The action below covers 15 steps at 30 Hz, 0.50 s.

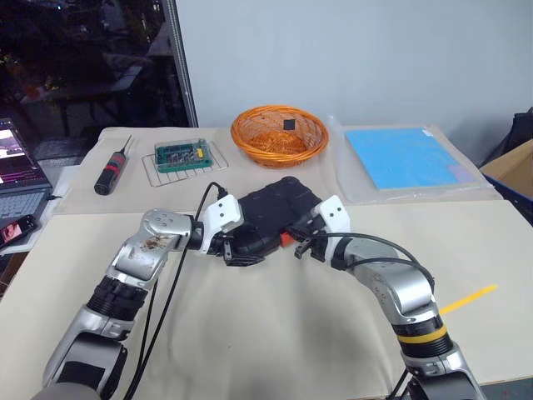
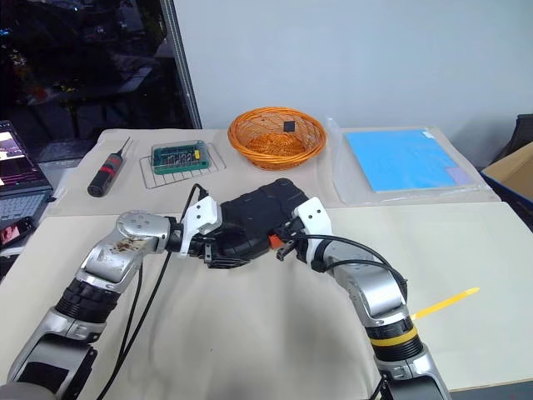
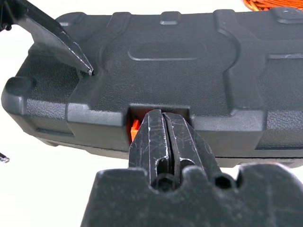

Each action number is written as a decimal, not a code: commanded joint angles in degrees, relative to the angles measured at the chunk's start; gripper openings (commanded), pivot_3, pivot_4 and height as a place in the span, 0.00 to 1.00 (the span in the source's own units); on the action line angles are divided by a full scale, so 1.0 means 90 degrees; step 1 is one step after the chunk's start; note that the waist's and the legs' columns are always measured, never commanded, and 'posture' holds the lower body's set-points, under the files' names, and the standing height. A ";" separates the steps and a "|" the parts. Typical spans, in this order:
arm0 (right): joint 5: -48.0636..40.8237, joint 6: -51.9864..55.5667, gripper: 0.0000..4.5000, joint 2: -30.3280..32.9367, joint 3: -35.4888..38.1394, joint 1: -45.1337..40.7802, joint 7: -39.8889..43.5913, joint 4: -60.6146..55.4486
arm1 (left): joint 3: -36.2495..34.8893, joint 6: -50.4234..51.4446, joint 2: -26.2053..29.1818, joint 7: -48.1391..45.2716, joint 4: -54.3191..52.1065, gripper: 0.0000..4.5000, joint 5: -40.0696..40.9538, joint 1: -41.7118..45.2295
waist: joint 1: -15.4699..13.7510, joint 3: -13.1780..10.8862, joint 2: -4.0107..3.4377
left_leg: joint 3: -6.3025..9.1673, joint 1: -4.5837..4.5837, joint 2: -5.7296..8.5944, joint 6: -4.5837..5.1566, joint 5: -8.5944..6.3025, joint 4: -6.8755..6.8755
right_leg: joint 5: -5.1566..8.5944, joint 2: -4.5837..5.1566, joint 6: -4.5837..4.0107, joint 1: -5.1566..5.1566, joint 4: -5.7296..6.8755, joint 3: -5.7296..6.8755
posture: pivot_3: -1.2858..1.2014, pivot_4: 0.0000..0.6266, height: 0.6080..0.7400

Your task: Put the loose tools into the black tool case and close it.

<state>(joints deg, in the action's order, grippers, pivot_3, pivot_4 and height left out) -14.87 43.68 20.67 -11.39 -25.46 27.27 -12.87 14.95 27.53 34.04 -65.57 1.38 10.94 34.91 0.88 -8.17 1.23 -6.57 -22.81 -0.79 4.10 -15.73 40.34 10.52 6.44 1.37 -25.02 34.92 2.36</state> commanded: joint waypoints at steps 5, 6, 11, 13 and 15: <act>0.0518 0.0744 0.02 0.0296 -0.1006 -0.0036 0.0291 0.0855 | 0.0325 0.0272 0.0032 0.0057 0.0178 1.00 -0.0190 -0.0275 | 0.0005 0.0051 0.0023 | -0.0001 0.0046 0.0000 0.0006 0.0008 -0.0035 | 0.0027 0.0004 -0.0008 0.0013 -0.0003 -0.0001 | 0.52 0.24 1.00; 0.0551 0.0746 0.02 0.0291 -0.1015 -0.0076 0.0292 0.0955 | 0.0324 0.0278 0.0029 0.0064 0.0170 1.00 -0.0182 -0.0280 | 0.0004 0.0054 0.0027 | -0.0001 0.0068 -0.0001 -0.0010 0.0001 -0.0046 | 0.0042 0.0006 0.0007 0.0029 -0.0006 -0.0001 | 0.52 0.24 1.00; 0.0672 0.0667 0.02 0.0344 -0.1132 -0.0128 0.0425 0.1166 | 0.0324 0.0283 0.0013 0.0097 0.0168 1.00 -0.0169 -0.0291 | 0.0002 0.0065 0.0026 | 0.0003 0.0130 -0.0011 -0.0042 -0.0016 -0.0070 | 0.0054 0.0025 0.0004 0.0078 -0.0015 0.0000 | 0.52 0.24 1.00; 0.0749 0.0663 0.02 0.0376 -0.1191 -0.0098 0.0456 0.1163 | 0.0321 0.0287 0.0013 0.0118 0.0158 1.00 -0.0168 -0.0303 | 0.0001 0.0074 0.0025 | 0.0003 0.0134 -0.0011 -0.0044 -0.0018 -0.0072 | 0.0055 0.0029 0.0005 0.0080 -0.0015 -0.0001 | 0.52 0.24 1.00; 0.0836 0.0633 0.02 0.0381 -0.1223 -0.0096 0.0465 0.1201 | 0.0316 0.0285 0.0013 0.0136 0.0166 1.00 -0.0166 -0.0308 | 0.0001 0.0080 0.0024 | 0.0003 0.0134 -0.0011 -0.0046 -0.0018 -0.0073 | 0.0055 0.0036 0.0005 0.0080 -0.0015 0.0000 | 0.52 0.24 1.00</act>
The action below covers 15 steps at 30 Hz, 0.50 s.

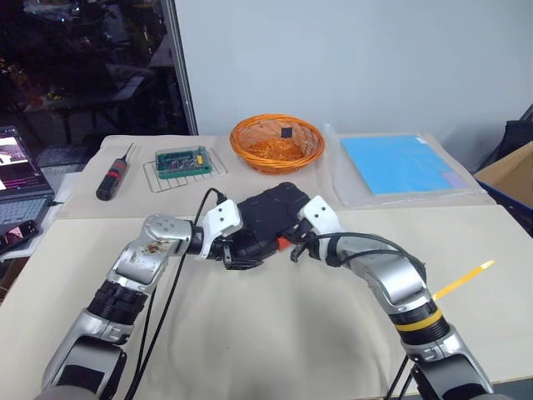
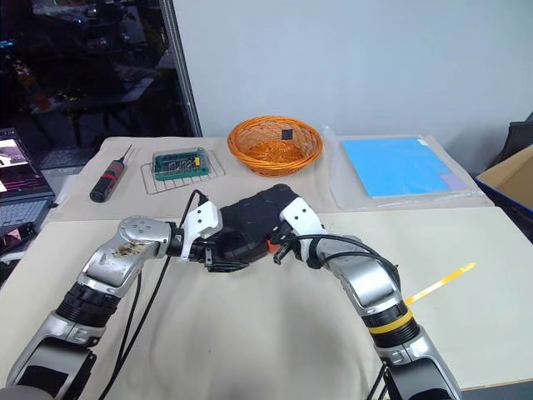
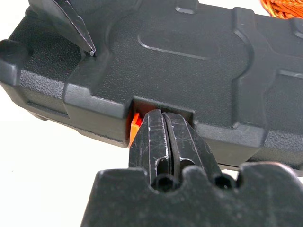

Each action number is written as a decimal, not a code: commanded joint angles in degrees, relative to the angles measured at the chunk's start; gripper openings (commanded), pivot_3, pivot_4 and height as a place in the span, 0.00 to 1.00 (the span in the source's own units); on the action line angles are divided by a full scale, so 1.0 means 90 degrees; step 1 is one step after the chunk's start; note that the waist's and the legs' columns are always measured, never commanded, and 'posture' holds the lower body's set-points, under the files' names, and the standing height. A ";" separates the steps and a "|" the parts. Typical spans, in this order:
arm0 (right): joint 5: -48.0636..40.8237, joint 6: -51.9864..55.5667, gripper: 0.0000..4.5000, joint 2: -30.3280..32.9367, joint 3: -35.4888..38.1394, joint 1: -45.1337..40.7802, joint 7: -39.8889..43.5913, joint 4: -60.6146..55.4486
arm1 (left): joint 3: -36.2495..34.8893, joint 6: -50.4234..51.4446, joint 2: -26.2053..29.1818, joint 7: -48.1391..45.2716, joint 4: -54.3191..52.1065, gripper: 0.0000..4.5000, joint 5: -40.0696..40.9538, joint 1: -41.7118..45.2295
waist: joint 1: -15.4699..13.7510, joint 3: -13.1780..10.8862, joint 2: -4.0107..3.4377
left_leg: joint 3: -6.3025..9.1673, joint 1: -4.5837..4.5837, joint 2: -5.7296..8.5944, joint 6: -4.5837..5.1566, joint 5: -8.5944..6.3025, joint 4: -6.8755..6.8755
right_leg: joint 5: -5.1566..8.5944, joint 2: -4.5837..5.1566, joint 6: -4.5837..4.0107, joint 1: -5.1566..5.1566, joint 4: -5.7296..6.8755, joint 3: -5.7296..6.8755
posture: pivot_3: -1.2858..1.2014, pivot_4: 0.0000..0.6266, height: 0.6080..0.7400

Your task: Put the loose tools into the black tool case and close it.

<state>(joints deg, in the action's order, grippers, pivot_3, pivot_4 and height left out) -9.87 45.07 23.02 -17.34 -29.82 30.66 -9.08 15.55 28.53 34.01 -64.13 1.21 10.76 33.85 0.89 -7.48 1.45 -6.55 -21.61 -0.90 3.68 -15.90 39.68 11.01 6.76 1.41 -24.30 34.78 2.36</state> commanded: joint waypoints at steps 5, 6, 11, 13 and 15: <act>0.0489 0.0096 0.02 -0.0038 -0.0557 0.0235 0.0065 0.1199 | 0.0248 0.0185 0.0020 0.0021 0.0150 1.00 -0.0137 -0.0236 | 0.0006 0.0023 0.0007 | -0.0001 0.0009 0.0001 -0.0013 -0.0007 -0.0004 | 0.0000 0.0038 0.0001 0.0003 0.0000 0.0033 | 0.52 0.24 1.00; 0.0543 -0.0079 0.02 -0.0064 -0.0589 0.0212 0.0096 0.1297 | 0.0250 0.0184 0.0014 0.0031 0.0150 1.00 -0.0137 -0.0238 | 0.0009 0.0027 0.0011 | -0.0001 0.0014 0.0001 -0.0016 -0.0009 -0.0005 | 0.0001 0.0045 0.0001 0.0006 0.0000 0.0038 | 0.52 0.24 1.00; 0.0840 -0.0587 0.02 -0.0145 -0.0798 0.0255 0.0185 0.1520 | 0.0240 0.0158 -0.0009 0.0054 0.0208 1.00 -0.0149 -0.0204 | 0.0020 0.0027 0.0006 | 0.0000 0.0045 -0.0003 -0.0026 -0.0014 -0.0025 | 0.0003 0.0090 0.0006 0.0015 -0.0008 0.0078 | 0.52 0.24 1.00; 0.0979 -0.0671 0.02 -0.0102 -0.0915 0.0356 0.0220 0.1503 | 0.0227 0.0158 -0.0010 0.0068 0.0193 1.00 -0.0146 -0.0219 | 0.0015 0.0031 0.0000 | 0.0003 0.0049 -0.0006 -0.0027 -0.0014 -0.0045 | 0.0004 0.0090 0.0007 0.0015 -0.0036 0.0091 | 0.52 0.24 1.00; 0.1040 -0.0703 0.02 -0.0101 -0.0920 0.0383 0.0271 0.1501 | 0.0222 0.0158 -0.0013 0.0075 0.0192 1.00 -0.0145 -0.0225 | 0.0010 0.0048 -0.0006 | 0.0004 0.0052 -0.0008 -0.0031 -0.0012 -0.0077 | 0.0004 0.0090 0.0007 0.0016 -0.0076 0.0131 | 0.52 0.24 1.00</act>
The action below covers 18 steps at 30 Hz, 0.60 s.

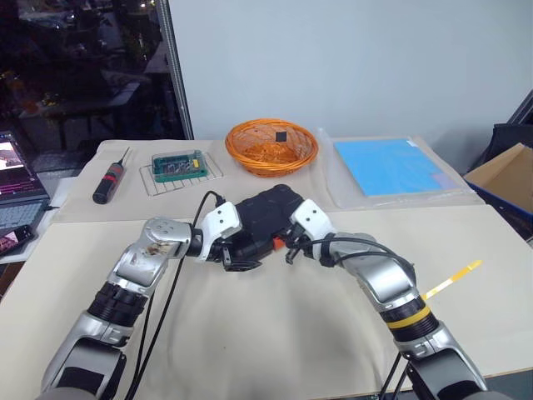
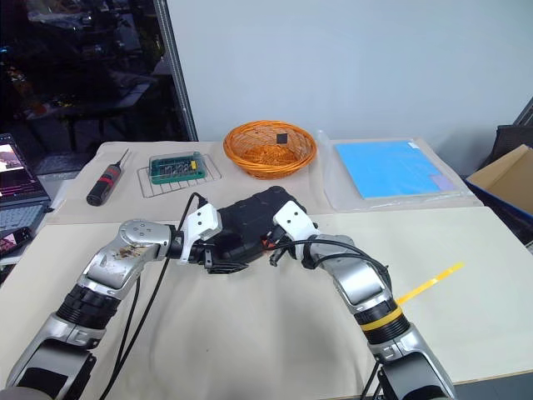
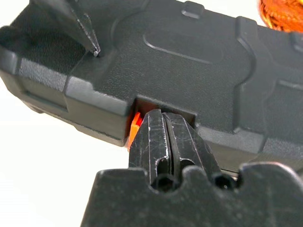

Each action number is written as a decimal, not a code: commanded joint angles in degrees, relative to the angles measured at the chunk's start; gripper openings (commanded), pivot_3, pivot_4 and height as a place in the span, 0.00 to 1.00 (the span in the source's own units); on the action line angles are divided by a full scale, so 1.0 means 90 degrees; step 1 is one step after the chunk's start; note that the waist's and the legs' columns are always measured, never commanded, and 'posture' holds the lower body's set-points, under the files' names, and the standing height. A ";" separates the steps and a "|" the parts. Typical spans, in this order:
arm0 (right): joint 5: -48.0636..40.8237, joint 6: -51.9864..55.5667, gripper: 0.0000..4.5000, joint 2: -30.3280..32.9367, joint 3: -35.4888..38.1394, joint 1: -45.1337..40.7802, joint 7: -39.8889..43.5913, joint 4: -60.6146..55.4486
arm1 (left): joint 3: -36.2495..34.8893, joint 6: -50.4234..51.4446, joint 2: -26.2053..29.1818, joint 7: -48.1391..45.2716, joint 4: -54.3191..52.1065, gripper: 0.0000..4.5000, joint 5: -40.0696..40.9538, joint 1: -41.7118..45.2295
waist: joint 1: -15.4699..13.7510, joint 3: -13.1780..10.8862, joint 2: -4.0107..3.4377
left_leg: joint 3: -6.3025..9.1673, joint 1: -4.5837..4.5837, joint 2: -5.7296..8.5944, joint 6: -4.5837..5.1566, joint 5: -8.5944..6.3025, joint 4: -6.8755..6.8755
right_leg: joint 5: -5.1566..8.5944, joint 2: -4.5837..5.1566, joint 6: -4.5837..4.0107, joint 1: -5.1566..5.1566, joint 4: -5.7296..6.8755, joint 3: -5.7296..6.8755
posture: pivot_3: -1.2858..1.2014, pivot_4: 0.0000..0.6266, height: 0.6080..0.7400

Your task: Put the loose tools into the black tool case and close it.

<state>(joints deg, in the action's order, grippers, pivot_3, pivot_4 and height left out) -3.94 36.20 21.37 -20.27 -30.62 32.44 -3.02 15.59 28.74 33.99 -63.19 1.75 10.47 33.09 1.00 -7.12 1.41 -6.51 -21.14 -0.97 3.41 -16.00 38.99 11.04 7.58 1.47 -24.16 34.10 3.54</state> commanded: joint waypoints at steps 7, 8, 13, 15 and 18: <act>0.0296 0.0403 0.02 0.0063 -0.0300 0.0350 0.0151 0.0677 | 0.0223 0.0061 -0.0030 -0.0019 0.0247 1.00 -0.0152 -0.0114 | -0.0005 0.0033 -0.0003 | -0.0001 0.0007 -0.0001 -0.0008 0.0004 -0.0005 | -0.0001 0.0051 0.0001 -0.0002 -0.0003 0.0057 | 0.52 0.24 1.00; 0.0190 0.0388 0.02 -0.0002 -0.0133 0.0342 0.0118 0.0576 | 0.0215 0.0047 -0.0033 -0.0011 0.0251 1.00 -0.0153 -0.0120 | -0.0008 0.0033 -0.0003 | -0.0001 0.0007 -0.0001 -0.0008 0.0004 -0.0008 | -0.0001 0.0058 0.0001 -0.0003 -0.0003 0.0063 | 0.52 0.24 1.00; -0.0620 -0.0984 0.02 -0.0495 0.1026 0.0646 0.0125 -0.0612 | -0.0364 -0.0522 -0.0274 0.0099 -0.0130 1.00 0.0320 -0.0418 | -0.0031 0.0009 -0.0012 | -0.0001 -0.0006 0.0000 -0.0009 0.0004 -0.0014 | -0.0003 0.0091 0.0004 -0.0014 -0.0006 0.0106 | 0.52 0.24 1.00; -0.1317 -0.1206 0.02 -0.0557 0.1663 0.0905 0.0406 -0.1295 | -0.0815 -0.0384 -0.0444 0.0153 -0.0398 1.00 0.0805 -0.0555 | -0.0051 -0.0049 -0.0038 | -0.0002 -0.0034 0.0001 -0.0009 0.0004 -0.0015 | -0.0012 0.0098 0.0019 -0.0033 -0.0017 0.0108 | 0.52 0.24 1.00; -0.1893 -0.0994 0.02 0.0063 0.2361 0.1480 0.0881 -0.2205 | -0.1411 0.0126 -0.0406 0.0030 -0.0835 1.00 0.1628 -0.0798 | -0.0099 -0.0116 -0.0046 | -0.0006 -0.0201 0.0020 -0.0025 0.0042 -0.0005 | -0.0128 0.0083 0.0027 -0.0160 -0.0006 0.0108 | 0.52 0.24 1.00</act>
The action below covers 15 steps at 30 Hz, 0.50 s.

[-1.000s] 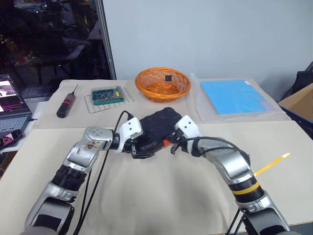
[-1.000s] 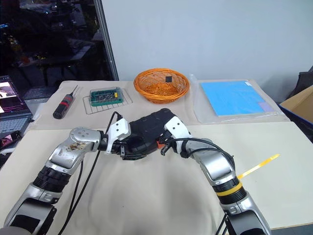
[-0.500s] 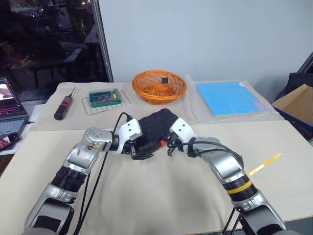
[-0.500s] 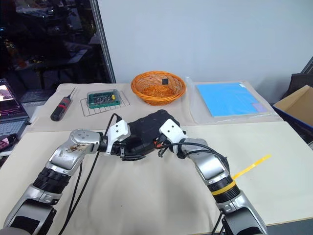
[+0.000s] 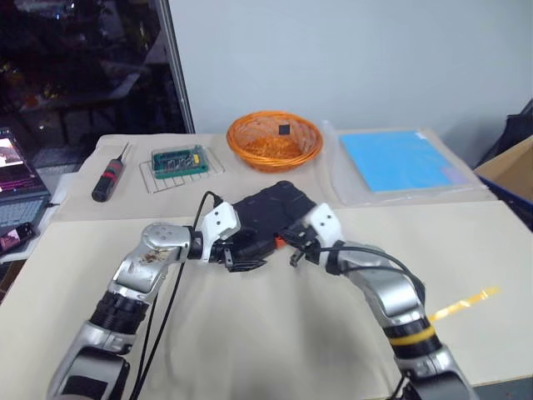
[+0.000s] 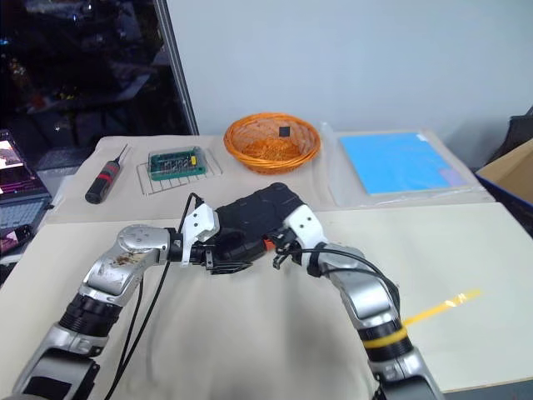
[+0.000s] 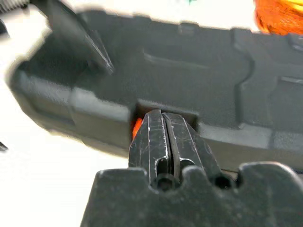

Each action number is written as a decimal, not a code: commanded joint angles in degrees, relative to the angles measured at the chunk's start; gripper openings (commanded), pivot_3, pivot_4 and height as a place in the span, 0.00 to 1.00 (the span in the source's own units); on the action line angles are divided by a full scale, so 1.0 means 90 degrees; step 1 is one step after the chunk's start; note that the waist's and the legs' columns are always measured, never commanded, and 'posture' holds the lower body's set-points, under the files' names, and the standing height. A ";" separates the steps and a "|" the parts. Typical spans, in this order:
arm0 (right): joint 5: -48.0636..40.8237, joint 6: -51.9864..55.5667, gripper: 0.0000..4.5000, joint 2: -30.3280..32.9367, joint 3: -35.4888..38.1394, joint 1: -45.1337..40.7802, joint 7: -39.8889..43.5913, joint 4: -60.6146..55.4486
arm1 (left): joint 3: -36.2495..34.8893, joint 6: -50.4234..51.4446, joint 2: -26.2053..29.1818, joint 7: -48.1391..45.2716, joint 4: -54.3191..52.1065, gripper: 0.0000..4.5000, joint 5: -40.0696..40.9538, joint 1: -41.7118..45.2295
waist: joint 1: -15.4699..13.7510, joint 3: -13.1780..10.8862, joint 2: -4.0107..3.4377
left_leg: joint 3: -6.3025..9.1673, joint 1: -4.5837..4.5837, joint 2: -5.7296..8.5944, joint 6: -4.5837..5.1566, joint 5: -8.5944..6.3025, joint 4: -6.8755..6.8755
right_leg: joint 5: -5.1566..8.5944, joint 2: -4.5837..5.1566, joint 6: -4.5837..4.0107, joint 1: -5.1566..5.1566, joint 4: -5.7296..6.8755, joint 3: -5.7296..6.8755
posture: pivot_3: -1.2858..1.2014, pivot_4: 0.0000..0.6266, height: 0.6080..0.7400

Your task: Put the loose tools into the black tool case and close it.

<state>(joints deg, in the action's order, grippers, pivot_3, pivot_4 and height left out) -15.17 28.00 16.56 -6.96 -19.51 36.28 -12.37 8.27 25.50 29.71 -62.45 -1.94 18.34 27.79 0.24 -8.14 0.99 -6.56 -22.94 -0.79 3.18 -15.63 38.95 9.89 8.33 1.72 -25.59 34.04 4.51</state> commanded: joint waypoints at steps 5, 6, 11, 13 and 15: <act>-0.1413 0.0231 0.41 0.2030 0.1887 0.1616 0.1306 -0.2322 | -0.1261 0.1097 0.0385 0.0200 -0.1384 1.00 0.1482 -0.0997 | -0.0100 -0.0019 0.0012 | 0.0000 -0.0095 -0.0003 -0.0008 0.0041 0.0004 | -0.0033 -0.0080 -0.0053 -0.0063 -0.0017 0.0115 | 0.52 0.24 1.00; -0.1541 0.0244 0.49 0.2234 0.2104 0.1856 0.1424 -0.2440 | -0.1369 0.1177 0.0445 0.0253 -0.1545 1.00 0.1589 -0.1145 | -0.0095 -0.0022 0.0015 | -0.0002 -0.0097 -0.0001 -0.0003 0.0031 -0.0001 | -0.0017 -0.0080 -0.0039 -0.0054 -0.0041 0.0116 | 0.52 0.24 1.00; -0.1917 -0.0014 0.87 0.3036 0.3779 0.3351 0.2337 -0.2638 | -0.2249 0.1598 0.0843 0.0421 -0.2435 1.00 0.2265 -0.2283 | -0.0111 -0.0070 0.0030 | -0.0003 -0.0095 -0.0004 0.0014 0.0004 0.0014 | 0.0015 -0.0083 0.0014 -0.0037 -0.0096 0.0112 | 0.52 0.24 1.00; -0.1980 -0.0236 0.99 0.3139 0.4327 0.3816 0.2620 -0.2620 | -0.2578 0.1627 0.1008 0.0458 -0.2717 1.00 0.2419 -0.2760 | -0.0118 -0.0092 0.0038 | 0.0000 -0.0085 -0.0007 0.0027 -0.0014 0.0016 | 0.0024 -0.0081 0.0029 -0.0022 -0.0098 0.0111 | 0.52 0.24 1.00; -0.2062 -0.0418 0.99 0.3115 0.4814 0.4181 0.2826 -0.2628 | -0.2869 0.1572 0.1152 0.0506 -0.2947 1.00 0.2458 -0.3212 | -0.0125 -0.0128 0.0040 | 0.0001 -0.0069 -0.0011 0.0055 -0.0037 0.0017 | 0.0026 -0.0081 0.0030 -0.0006 -0.0100 0.0111 | 0.52 0.24 1.00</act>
<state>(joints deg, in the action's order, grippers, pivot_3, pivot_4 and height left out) -31.87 27.18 44.22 31.18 16.45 59.52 -34.37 -14.46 40.16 38.86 -58.12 -24.56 38.72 1.06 -0.88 -9.30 1.34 -6.48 -23.42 -0.89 3.74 -15.99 39.15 10.11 7.59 1.97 -25.49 33.16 5.50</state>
